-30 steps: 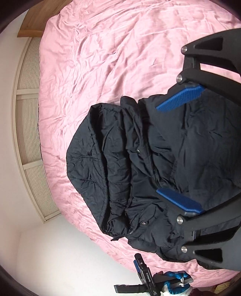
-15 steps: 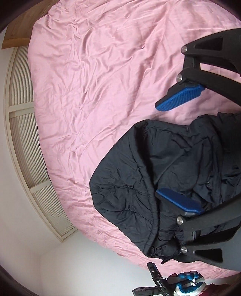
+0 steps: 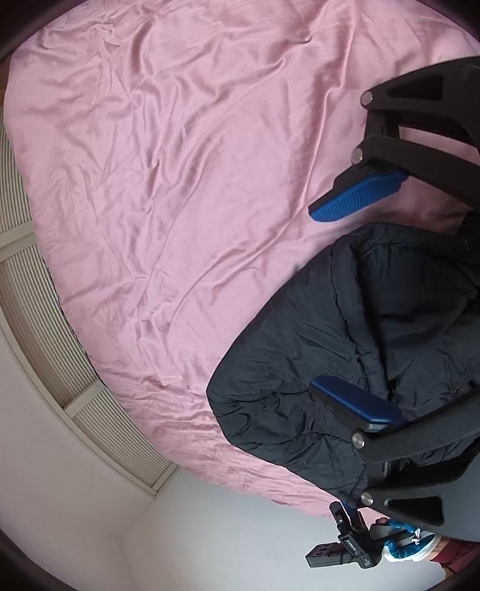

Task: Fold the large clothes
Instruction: 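Move both grippers to the coat hem opposite the hood, then grasp the coat hem with both grippers and fold it toward the hood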

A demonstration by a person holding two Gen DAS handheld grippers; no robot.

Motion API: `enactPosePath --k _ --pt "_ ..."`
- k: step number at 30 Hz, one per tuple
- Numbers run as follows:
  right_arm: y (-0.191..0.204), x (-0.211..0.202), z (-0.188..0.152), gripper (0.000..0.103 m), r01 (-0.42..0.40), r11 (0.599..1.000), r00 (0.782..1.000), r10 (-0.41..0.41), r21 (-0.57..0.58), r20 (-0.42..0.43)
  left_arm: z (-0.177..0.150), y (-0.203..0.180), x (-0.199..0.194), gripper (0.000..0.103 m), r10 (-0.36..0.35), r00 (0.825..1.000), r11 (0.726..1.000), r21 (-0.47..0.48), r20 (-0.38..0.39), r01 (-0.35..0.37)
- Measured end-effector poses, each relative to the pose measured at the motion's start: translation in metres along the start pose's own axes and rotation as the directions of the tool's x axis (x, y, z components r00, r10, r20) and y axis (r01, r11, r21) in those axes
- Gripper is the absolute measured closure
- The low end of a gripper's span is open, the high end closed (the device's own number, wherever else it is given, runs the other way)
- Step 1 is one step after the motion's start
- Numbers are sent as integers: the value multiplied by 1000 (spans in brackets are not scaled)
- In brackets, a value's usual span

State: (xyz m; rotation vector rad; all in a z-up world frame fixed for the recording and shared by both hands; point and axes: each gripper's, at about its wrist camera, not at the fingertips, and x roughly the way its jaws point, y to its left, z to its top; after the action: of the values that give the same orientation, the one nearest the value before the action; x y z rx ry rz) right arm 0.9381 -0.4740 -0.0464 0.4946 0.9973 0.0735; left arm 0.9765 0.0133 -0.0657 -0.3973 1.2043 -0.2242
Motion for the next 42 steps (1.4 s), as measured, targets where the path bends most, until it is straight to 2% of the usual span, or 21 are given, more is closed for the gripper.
enactPosePath --k 5,8,11,14,16,18,20,22,23,24,28,31,36,42 --pt "-6 24 7 17 -29 999 999 30 15 -28 10 10 14 4 -15 999 999 -49 -30 13" --pt "-1 38 9 17 -42 999 998 42 0 -54 12 12 26 4 -59 996 996 -74 -61 54" --pt "11 51 8 17 -51 998 994 47 -43 -95 9 1 36 4 -66 993 997 -37 -95 62" --pt "26 60 7 17 -26 993 992 13 -111 -122 5 -11 46 5 -32 992 999 18 -125 34" --pt "34 65 6 18 -7 991 990 -12 -137 -138 2 -18 50 14 -11 991 999 42 -135 17" --pt "42 70 2 29 17 985 986 -44 -170 -159 -2 -23 56 40 0 987 998 57 -163 9" --pt "49 73 -3 64 34 978 981 -72 -207 -181 -5 -28 59 56 8 984 997 81 -178 6" --pt "54 72 -8 81 45 973 979 -89 -228 -185 -9 -32 59 68 28 984 994 106 -177 -9" --pt "57 70 -11 85 53 969 980 -97 -241 -175 -11 -33 57 79 25 984 994 109 -174 -6" --pt "60 67 -13 87 61 965 981 -105 -254 -164 -12 -35 55 83 26 986 993 117 -167 -7" --pt "73 50 -30 90 89 940 983 -136 -328 -122 -25 -40 45 88 58 990 985 167 -125 -36" --pt "79 28 -49 90 85 922 989 -125 -377 -83 -40 -39 33 89 69 993 980 191 -93 -51" --pt "82 -12 -90 90 73 896 995 -96 -438 -31 -74 -37 3 91 50 998 974 225 -45 -39" --pt "89 -55 -135 90 57 887 998 -64 -458 1 -119 -27 -43 93 7 1000 974 227 6 -8"
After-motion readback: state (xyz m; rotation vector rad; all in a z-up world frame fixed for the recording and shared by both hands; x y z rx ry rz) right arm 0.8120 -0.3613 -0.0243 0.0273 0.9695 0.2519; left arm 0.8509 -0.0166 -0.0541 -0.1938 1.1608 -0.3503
